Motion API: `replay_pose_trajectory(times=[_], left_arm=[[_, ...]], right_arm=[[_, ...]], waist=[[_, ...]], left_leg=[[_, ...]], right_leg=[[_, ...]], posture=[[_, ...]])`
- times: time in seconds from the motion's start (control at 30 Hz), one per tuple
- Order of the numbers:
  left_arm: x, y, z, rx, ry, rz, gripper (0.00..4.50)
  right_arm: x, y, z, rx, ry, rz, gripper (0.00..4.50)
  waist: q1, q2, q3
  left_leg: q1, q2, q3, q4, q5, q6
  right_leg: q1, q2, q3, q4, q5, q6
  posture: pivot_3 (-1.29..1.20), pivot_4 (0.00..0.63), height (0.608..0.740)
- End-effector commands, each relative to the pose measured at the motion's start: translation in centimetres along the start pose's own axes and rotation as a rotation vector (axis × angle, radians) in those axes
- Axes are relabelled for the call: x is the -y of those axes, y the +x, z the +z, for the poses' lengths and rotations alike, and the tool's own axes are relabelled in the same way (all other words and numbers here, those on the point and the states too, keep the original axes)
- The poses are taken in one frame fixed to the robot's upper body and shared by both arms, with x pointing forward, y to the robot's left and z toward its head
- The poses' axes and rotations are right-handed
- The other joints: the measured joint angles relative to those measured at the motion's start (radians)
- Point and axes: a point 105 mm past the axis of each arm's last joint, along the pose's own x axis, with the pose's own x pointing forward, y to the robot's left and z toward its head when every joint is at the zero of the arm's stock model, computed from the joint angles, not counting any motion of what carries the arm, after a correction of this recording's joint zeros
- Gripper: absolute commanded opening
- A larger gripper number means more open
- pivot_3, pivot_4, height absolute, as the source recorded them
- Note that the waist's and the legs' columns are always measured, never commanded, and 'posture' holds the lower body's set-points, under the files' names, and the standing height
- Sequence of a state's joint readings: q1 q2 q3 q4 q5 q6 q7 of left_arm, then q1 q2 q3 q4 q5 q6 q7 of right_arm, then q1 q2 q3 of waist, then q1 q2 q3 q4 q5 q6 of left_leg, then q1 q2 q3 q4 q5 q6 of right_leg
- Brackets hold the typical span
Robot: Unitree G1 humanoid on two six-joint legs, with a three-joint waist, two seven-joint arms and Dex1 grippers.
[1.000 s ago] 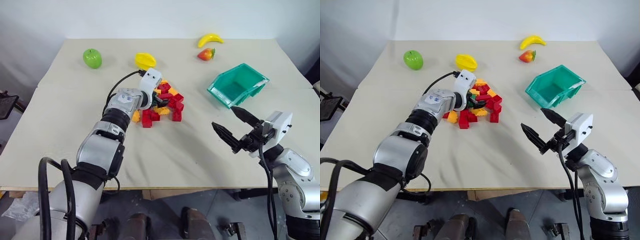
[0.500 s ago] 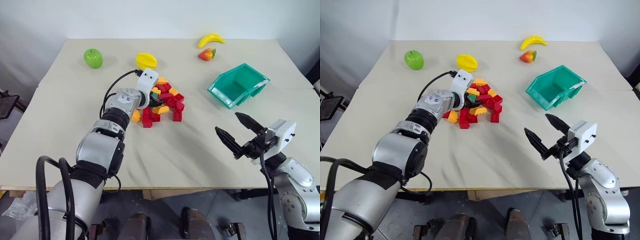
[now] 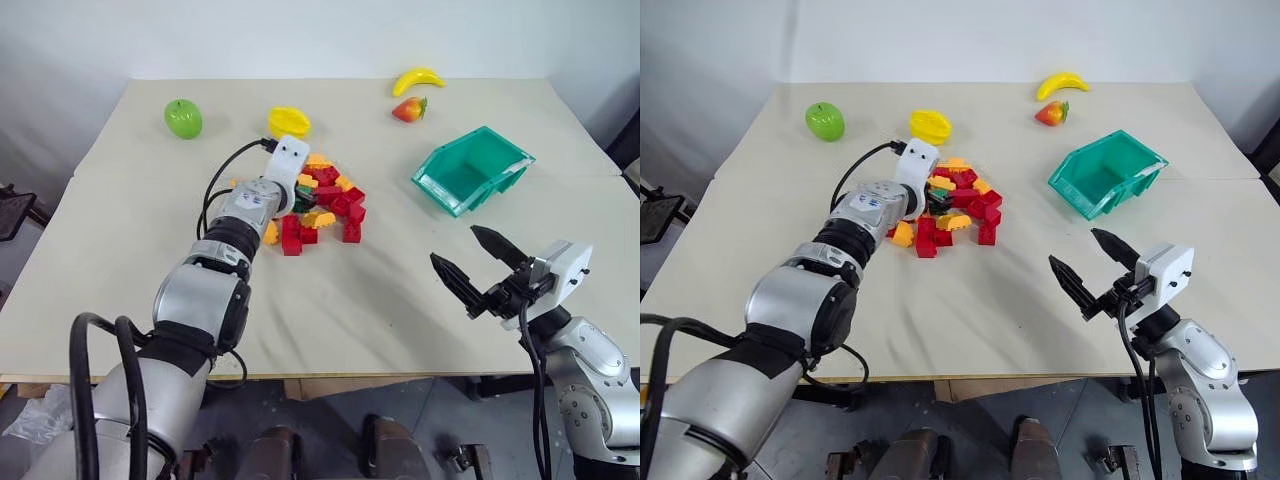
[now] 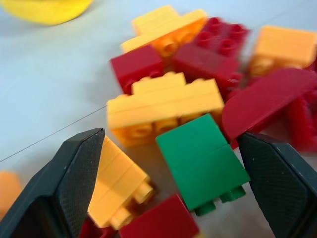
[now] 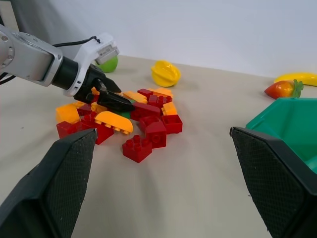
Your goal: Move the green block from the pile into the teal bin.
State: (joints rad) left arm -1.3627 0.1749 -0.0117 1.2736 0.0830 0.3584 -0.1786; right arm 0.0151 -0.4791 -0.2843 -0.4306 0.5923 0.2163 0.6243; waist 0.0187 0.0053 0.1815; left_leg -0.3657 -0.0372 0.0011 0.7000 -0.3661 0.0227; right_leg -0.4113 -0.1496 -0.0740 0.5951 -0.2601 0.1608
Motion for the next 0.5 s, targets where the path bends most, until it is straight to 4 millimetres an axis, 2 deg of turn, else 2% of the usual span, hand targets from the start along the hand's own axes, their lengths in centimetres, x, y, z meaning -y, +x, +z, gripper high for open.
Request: replay_pose_trajectory(times=[0.03, 0.13, 0.3, 0.4, 0.5], left_arm=[[-0.9, -0.1, -1.4, -0.049, -0.025, 0.035, 4.46], [1.2, 0.4, -2.8, -0.104, -0.044, -0.049, 4.46], [2.4, 0.6, -4.2, -0.149, -0.076, -0.092, 4.46], [2.8, 0.6, -4.4, -0.159, -0.055, -0.103, 3.88], [2.5, 0.6, -4.7, -0.169, 0.001, -0.106, 3.01]], right_arm=[[-0.4, 0.3, 1.5, 0.06, -0.039, 0.011, 4.5], [-0.4, 0.4, 1.3, 0.059, -0.034, 0.012, 4.5], [-0.5, 0.6, 1.4, 0.063, -0.034, 0.014, 4.5], [-0.5, 0.6, 1.5, 0.064, -0.037, 0.012, 4.5], [-0.5, 0.5, 1.7, 0.068, -0.044, 0.012, 4.5]], waist=[[0.002, 0.0, 0.0], [0.004, 0.0, 0.0], [0.005, 0.0, -0.002], [0.006, 0.0, -0.003], [0.006, -0.001, -0.003]], left_leg=[[0.0, 0.0, 0.0, 0.0, 0.0, 0.0], [0.0, 0.0, 0.0, 0.0, 0.0, 0.0], [0.001, 0.0, 0.0, 0.0, 0.0, 0.0], [0.003, 0.0, 0.0, 0.0, 0.0, 0.0], [0.004, 0.0, 0.0, 0.0, 0.0, 0.0]], right_leg=[[0.0, 0.0, 0.0, 0.0, 0.0, 0.0], [0.0, 0.0, 0.0, 0.0, 0.0, 0.0], [0.001, 0.0, 0.0, 0.0, 0.0, 0.0], [0.003, 0.0, 0.0, 0.0, 0.0, 0.0], [0.004, 0.0, 0.001, 0.0, 0.0, 0.0]], posture=[[0.0, 0.15, 0.74], [0.0, 0.15, 0.74], [0.0, 0.15, 0.74], [0.0, 0.15, 0.74], [0.0, 0.15, 0.74]])
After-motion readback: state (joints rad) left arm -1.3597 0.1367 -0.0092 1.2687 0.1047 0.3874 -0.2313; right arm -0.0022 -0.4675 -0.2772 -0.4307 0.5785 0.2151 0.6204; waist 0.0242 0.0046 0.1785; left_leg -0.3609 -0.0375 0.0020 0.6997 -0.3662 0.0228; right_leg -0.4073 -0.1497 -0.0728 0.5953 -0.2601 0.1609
